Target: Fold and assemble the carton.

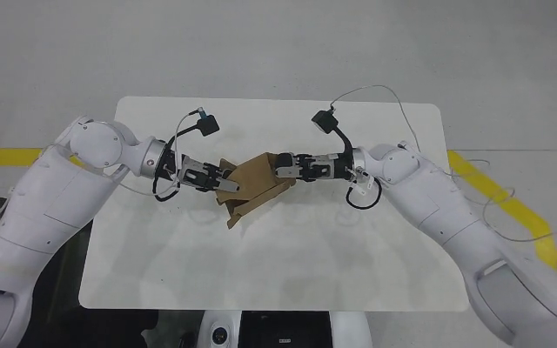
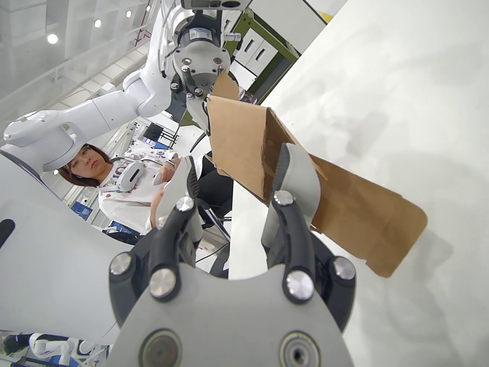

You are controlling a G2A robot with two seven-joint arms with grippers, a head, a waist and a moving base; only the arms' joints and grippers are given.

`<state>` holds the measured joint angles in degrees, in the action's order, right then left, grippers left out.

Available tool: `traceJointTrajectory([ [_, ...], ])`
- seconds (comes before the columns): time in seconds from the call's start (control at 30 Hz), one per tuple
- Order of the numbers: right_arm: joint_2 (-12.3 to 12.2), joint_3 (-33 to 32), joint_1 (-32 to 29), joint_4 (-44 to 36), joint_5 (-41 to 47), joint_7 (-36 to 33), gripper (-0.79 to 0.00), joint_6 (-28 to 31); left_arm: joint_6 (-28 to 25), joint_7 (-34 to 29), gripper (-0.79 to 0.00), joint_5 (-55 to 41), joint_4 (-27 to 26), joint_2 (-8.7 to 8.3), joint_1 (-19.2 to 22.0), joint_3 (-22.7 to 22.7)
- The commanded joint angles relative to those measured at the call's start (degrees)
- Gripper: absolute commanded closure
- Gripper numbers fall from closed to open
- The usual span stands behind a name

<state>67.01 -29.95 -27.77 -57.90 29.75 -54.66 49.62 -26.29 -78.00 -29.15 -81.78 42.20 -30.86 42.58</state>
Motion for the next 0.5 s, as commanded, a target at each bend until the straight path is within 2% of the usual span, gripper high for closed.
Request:
traceJointTrajectory([
  [0.0, 0.39, 0.76, 0.30, 0.15, -0.02, 0.01, -0.369, 0.01, 0.02, -0.02, 0.000, -0.05, -0.03, -0.08, 0.02, -0.11],
  [0.47, 2.52, 4.28, 1.74, 1.94, 2.56, 0.67, -0.342, 0.67, -0.25, 0.25, 0.000, -0.26, -0.03, -0.33, 0.31, -0.94],
])
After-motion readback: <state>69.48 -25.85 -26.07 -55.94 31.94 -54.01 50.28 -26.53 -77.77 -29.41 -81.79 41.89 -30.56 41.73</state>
